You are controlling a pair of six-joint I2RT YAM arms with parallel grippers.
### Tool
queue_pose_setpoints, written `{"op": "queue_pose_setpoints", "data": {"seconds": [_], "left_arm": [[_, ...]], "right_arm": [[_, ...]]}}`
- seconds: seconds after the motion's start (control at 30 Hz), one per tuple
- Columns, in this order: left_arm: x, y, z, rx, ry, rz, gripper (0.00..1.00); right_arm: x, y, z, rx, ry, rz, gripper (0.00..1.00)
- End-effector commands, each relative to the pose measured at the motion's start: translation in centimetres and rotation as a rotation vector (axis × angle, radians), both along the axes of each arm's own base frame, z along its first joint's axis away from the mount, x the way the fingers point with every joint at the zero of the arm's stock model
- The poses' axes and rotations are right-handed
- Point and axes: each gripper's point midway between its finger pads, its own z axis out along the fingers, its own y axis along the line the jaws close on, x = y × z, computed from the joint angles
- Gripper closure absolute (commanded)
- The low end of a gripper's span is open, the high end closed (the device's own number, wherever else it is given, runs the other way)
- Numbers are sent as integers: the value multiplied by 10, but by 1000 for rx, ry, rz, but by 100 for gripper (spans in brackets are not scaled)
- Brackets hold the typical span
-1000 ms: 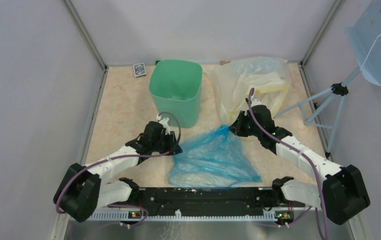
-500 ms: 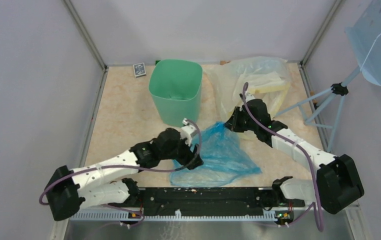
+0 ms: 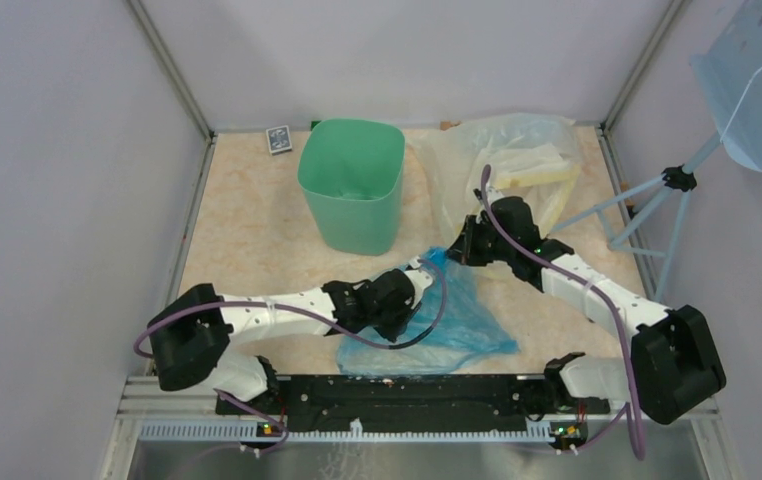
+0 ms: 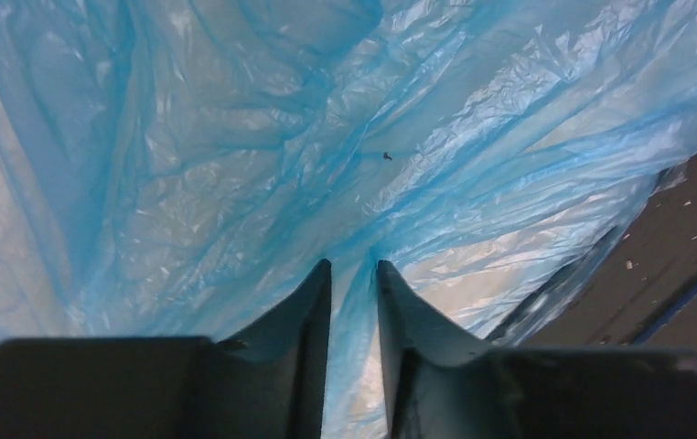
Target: Put the trash bags into the trash bin
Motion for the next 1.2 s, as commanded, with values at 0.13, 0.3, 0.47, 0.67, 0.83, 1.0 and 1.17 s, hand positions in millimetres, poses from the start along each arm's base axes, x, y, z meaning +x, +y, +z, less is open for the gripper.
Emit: {"op": "queue_pose_setpoints", "data": {"seconds": [0.13,0.3,0.47,0.67,0.83,1.0,1.17], "left_arm": [[-21,-27,54,-233,1,-120,98],[-28,-22,102,-392,-58,-128,100],[-30,-11,122,-436,-78,-107,100],[-23,0,179,-530,-160,-51,100],[-20,10,239,-647,-275,-46,100],[-7,31,311,-672,-400,17,100],[-9,51,399,-762,-533,4,100]], "right_arm": [[18,-1,23,-29,-63,2,100],[22,-6,22,-68,-57,-14,100],[22,-7,18,-73,-50,-22,100],[18,-5,51,-24,-79,-23,100],[11,-12,116,10,-194,-32,100],[7,-19,183,14,-306,-23,100],[25,-18,224,-12,-364,-38,100]]}}
